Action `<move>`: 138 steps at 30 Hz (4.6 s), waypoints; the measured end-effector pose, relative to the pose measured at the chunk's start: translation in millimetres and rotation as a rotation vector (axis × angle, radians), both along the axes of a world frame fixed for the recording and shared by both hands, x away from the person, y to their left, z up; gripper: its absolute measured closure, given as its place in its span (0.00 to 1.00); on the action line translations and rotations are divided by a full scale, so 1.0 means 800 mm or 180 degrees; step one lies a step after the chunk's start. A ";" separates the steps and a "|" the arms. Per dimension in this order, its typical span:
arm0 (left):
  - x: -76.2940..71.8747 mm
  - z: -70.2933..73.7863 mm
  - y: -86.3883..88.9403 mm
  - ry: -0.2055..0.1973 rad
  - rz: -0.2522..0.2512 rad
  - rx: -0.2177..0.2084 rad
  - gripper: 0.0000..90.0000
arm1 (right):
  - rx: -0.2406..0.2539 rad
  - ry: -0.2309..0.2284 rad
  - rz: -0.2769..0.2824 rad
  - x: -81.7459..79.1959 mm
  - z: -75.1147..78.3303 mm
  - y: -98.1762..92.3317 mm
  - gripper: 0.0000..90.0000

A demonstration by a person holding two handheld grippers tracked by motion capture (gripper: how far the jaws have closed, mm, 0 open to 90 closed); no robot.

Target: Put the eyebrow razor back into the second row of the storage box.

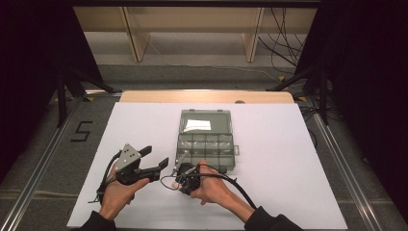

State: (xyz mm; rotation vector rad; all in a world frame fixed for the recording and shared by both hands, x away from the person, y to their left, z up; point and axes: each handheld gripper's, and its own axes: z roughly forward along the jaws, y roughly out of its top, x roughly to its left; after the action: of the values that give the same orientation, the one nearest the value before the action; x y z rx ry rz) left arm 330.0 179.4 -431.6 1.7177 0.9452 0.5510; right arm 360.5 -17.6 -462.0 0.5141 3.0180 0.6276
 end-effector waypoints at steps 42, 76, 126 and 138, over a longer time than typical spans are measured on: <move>0.001 0.001 -0.001 0.0024 -0.0017 -0.0008 0.28 | 0.0230 -0.0122 -0.0104 0.016 0.038 -0.028 0.91; 0.000 0.000 -0.002 0.0022 -0.0016 -0.0017 0.27 | 0.0484 -0.0486 -0.0401 0.063 0.094 -0.109 0.91; 0.000 -0.001 -0.005 0.0031 -0.0068 0.0022 0.27 | 0.0086 -0.0253 -0.0463 0.091 0.031 -0.126 0.91; 0.000 -0.002 -0.005 0.0032 -0.0086 0.0020 0.27 | 0.0129 -0.0205 -0.0542 0.091 0.031 -0.126 0.79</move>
State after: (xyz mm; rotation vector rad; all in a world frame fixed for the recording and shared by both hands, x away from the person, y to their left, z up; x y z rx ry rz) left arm 330.4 175.1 -433.0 1.7378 0.9268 0.5287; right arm 433.5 -118.2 -436.8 0.7285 2.8670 0.6811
